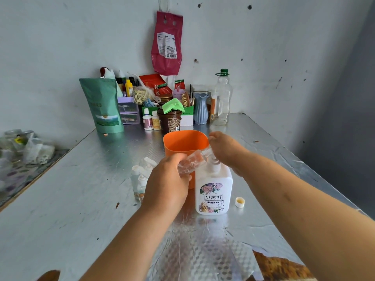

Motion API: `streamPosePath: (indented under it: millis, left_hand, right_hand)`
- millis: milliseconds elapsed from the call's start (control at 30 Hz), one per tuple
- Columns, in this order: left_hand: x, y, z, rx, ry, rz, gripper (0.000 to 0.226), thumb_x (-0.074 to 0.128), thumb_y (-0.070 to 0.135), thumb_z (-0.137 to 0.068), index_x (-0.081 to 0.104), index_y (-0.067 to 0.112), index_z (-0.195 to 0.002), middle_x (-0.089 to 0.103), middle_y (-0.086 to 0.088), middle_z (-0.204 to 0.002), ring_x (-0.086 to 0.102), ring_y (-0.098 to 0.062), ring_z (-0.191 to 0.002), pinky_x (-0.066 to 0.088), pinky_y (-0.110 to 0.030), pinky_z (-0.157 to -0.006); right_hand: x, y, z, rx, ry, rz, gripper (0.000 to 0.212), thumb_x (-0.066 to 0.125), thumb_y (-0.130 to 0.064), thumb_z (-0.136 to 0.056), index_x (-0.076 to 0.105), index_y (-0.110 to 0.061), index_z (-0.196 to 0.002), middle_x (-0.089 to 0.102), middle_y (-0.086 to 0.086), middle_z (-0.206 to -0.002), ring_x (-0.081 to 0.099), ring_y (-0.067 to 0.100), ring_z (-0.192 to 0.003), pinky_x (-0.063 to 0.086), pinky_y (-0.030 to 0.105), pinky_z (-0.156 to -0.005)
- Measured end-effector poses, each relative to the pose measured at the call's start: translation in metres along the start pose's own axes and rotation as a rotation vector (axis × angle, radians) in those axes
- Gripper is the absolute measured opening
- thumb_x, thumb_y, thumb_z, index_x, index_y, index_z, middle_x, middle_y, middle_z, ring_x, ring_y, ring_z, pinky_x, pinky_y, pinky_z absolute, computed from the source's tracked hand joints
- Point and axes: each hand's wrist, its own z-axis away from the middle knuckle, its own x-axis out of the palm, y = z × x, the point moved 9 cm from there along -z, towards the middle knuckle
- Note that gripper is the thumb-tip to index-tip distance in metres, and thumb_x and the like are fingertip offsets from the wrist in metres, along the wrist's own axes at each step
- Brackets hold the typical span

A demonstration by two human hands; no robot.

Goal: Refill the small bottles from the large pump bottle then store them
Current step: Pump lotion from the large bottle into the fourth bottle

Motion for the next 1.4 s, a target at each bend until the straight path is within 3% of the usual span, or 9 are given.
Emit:
streamPosePath:
  millis: [300,533,700,1000,1133,1400]
  left_hand:
    - [0.005,-0.007,0.001,-0.027,-0.018,0.032,0.033,0.072,0.021,-0.086,0.064,0.033,-0.116,0.067,0.008,-0.111,0.061,-0.013,-0.099,0.044,-0.024,-0.079]
    - [-0.002,0.002,0.0,0.002,-0.018,0.021,0.032,0.072,0.022,-0.087,0.064,0.034,-0.116,0.068,0.007,-0.112,0.063,-0.017,-0.1,0.05,-0.029,-0.082]
    - [-0.003,0.001,0.001,-0.011,-0.01,-0.002,0.034,0.072,0.026,-0.087,0.063,0.037,-0.118,0.069,0.009,-0.114,0.064,-0.017,-0.102,0.053,-0.035,-0.086]
    - [0.0,-0.004,0.0,-0.019,0.003,0.03,0.033,0.073,0.023,-0.085,0.064,0.035,-0.115,0.069,0.009,-0.111,0.064,-0.016,-0.1,0.051,-0.032,-0.082]
    - [0.005,-0.009,0.001,-0.046,-0.016,0.007,0.033,0.072,0.025,-0.086,0.063,0.034,-0.117,0.068,0.007,-0.112,0.063,-0.016,-0.1,0.051,-0.033,-0.082]
    - [-0.003,0.0,0.0,-0.016,-0.024,0.019,0.032,0.072,0.025,-0.086,0.064,0.034,-0.116,0.069,0.008,-0.112,0.064,-0.016,-0.101,0.052,-0.034,-0.084]
  right_hand:
    - [0.005,-0.002,0.004,-0.029,-0.009,0.129,0.038,0.026,-0.017,-0.102,0.041,-0.007,-0.136,0.047,0.017,-0.137,0.043,0.035,-0.127,0.032,0.049,-0.109]
    - [-0.001,-0.002,0.003,0.022,0.028,0.039,0.038,0.028,-0.007,-0.098,0.045,-0.002,-0.132,0.046,0.014,-0.135,0.044,0.03,-0.125,0.035,0.046,-0.109]
    - [-0.002,-0.003,0.001,0.016,0.001,-0.006,0.041,0.03,-0.025,-0.099,0.043,-0.011,-0.135,0.047,0.016,-0.137,0.043,0.035,-0.128,0.033,0.05,-0.109]
    - [0.0,-0.001,0.006,-0.003,-0.004,0.031,0.04,0.028,-0.021,-0.101,0.041,-0.012,-0.137,0.048,0.016,-0.137,0.044,0.034,-0.128,0.032,0.048,-0.11]
    - [0.003,-0.001,0.011,0.007,-0.008,0.118,0.043,0.025,-0.006,-0.1,0.041,-0.011,-0.139,0.047,0.01,-0.138,0.043,0.026,-0.127,0.025,0.041,-0.115]
    - [-0.002,-0.003,0.001,0.012,-0.021,0.054,0.042,0.03,-0.019,-0.099,0.038,-0.011,-0.139,0.044,0.015,-0.141,0.04,0.035,-0.131,0.031,0.049,-0.111]
